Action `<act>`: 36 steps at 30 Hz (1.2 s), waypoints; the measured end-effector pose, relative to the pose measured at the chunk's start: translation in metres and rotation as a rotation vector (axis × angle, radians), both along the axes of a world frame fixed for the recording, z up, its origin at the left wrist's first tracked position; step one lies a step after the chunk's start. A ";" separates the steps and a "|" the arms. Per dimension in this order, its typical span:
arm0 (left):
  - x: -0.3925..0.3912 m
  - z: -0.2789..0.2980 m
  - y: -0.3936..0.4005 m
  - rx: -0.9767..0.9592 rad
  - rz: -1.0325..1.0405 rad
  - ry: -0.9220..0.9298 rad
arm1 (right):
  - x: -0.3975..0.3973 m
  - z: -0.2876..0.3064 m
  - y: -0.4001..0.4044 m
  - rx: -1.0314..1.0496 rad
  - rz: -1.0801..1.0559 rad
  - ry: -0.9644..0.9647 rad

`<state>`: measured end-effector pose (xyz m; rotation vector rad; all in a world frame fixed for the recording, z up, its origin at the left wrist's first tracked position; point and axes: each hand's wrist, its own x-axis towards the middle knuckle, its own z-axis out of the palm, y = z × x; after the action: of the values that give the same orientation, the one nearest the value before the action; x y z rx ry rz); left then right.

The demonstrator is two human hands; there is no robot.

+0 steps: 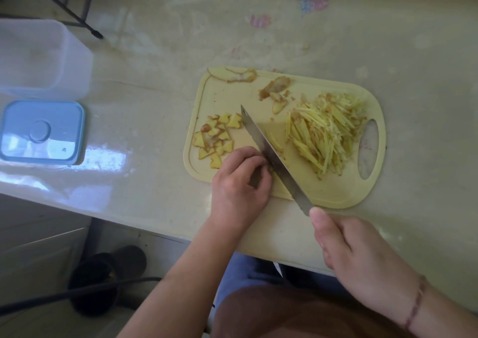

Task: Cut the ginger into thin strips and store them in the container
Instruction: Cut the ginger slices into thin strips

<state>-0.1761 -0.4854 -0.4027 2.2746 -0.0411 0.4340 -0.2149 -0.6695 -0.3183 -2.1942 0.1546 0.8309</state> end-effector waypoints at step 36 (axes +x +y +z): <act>0.000 -0.003 0.002 -0.006 -0.001 -0.015 | -0.001 -0.003 0.004 -0.016 0.027 -0.005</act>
<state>-0.1764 -0.4832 -0.4057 2.2655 -0.0488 0.4499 -0.2158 -0.6660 -0.3213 -2.2175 0.1298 0.8422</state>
